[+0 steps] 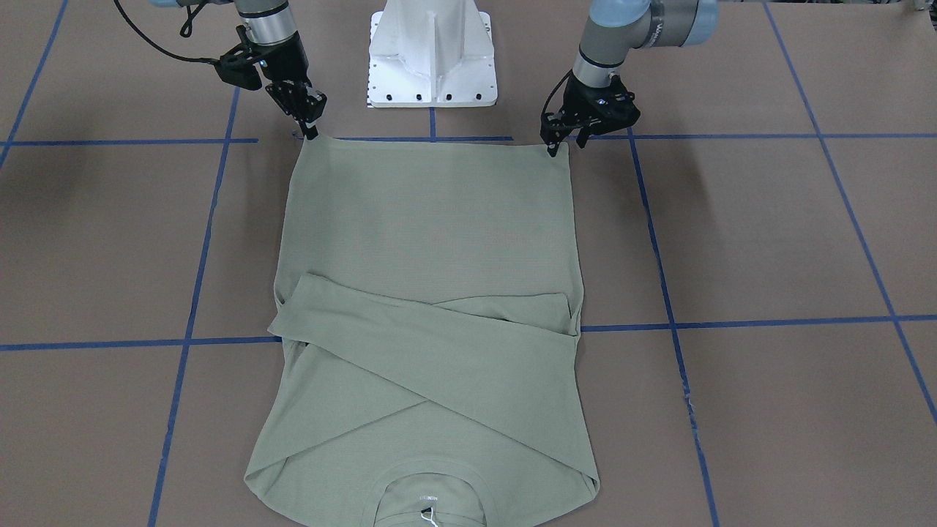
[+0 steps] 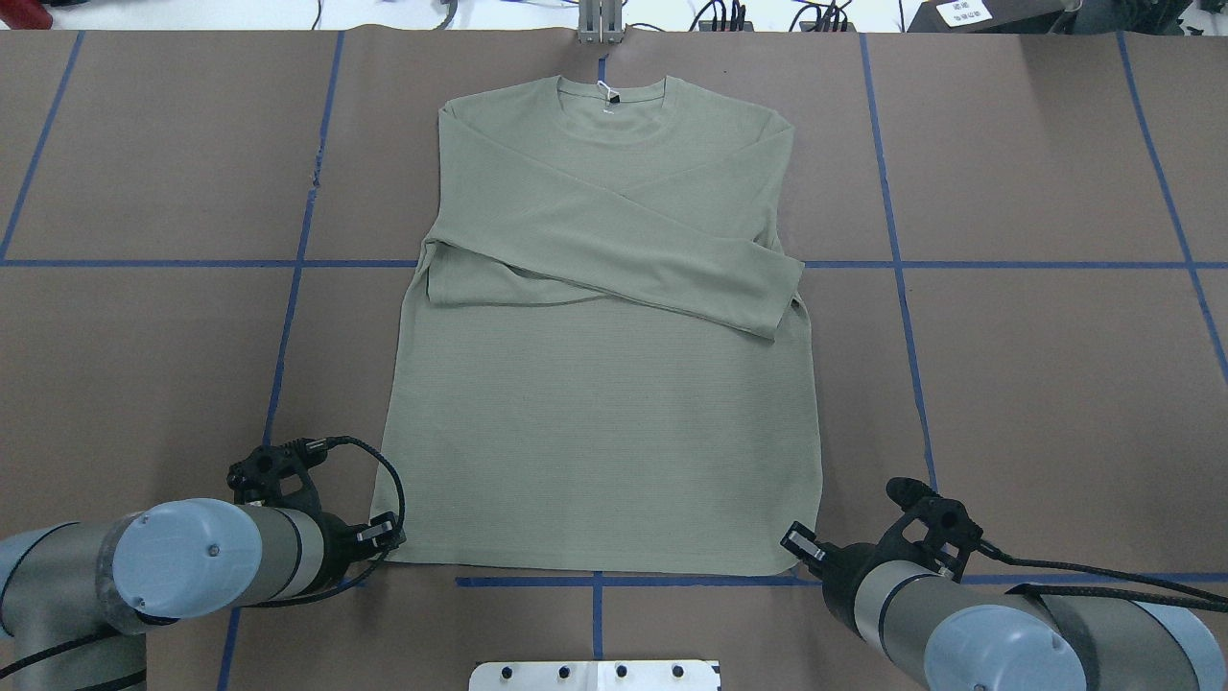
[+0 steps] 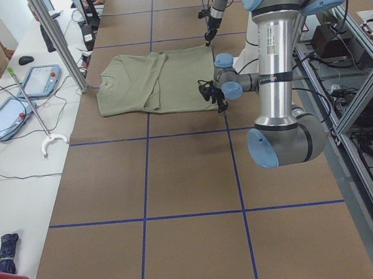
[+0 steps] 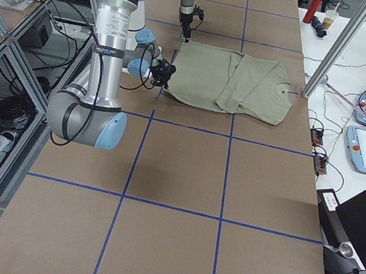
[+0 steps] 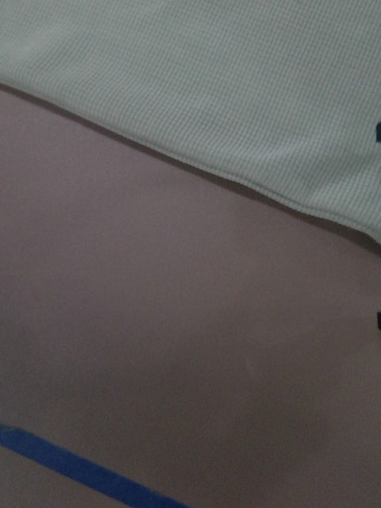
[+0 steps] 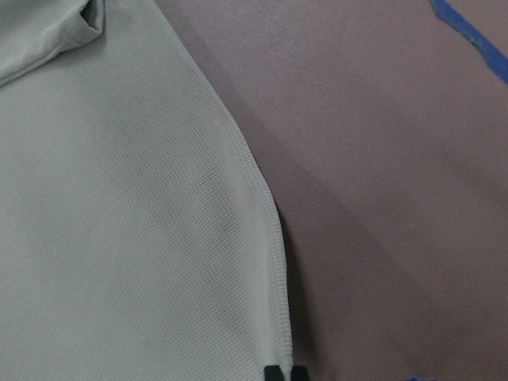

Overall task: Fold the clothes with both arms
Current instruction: 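Lower both grippers to the hem corners nearest the robot and grasp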

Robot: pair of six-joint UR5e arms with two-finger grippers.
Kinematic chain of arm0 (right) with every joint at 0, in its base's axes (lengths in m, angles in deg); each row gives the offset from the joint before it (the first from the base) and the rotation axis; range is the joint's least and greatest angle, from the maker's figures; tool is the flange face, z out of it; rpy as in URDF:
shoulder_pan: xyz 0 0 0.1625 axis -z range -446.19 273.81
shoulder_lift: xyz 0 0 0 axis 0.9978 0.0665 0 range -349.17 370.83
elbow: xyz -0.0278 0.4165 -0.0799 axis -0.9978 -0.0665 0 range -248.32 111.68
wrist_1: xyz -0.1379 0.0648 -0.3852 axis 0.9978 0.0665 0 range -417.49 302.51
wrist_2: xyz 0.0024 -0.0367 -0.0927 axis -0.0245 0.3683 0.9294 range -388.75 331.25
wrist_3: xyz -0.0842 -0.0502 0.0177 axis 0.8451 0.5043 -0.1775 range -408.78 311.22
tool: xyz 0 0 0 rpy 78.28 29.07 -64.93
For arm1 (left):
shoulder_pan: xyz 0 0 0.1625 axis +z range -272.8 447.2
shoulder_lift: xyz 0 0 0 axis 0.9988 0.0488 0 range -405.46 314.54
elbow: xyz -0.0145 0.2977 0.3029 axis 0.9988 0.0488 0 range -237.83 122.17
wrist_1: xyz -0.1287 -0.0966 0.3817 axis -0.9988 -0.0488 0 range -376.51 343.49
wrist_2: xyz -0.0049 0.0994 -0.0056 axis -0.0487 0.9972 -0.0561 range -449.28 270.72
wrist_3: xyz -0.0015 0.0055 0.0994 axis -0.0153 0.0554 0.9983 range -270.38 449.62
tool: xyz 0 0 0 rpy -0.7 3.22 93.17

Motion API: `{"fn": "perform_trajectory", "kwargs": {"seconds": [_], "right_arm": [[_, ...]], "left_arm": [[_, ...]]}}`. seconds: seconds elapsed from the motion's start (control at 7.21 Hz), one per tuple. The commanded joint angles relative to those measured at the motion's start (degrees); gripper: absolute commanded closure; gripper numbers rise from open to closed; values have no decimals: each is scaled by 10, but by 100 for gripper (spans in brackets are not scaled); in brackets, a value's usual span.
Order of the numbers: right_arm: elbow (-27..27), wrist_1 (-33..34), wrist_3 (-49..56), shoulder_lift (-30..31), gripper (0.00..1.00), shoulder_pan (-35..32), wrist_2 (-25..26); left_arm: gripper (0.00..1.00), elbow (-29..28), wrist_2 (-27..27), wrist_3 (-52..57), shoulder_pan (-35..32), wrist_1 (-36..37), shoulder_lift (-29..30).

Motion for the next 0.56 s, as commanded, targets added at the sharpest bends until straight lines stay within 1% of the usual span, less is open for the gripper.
{"fn": "perform_trajectory", "kwargs": {"seconds": [0.0, 0.14, 0.28, 0.42], "right_arm": [[2, 0, 0, 1, 100, -1, 0], [2, 0, 0, 1, 100, -1, 0], [4, 0, 1, 0, 100, -7, -2], [24, 0, 2, 7, 100, -10, -7]], "left_arm": [[100, 5, -1, -2, 3, 0, -1], [100, 8, -1, -1, 3, 0, -1], [100, 26, -2, -2, 1, 1, -3], [100, 55, -2, -2, 2, 6, -12]]}}
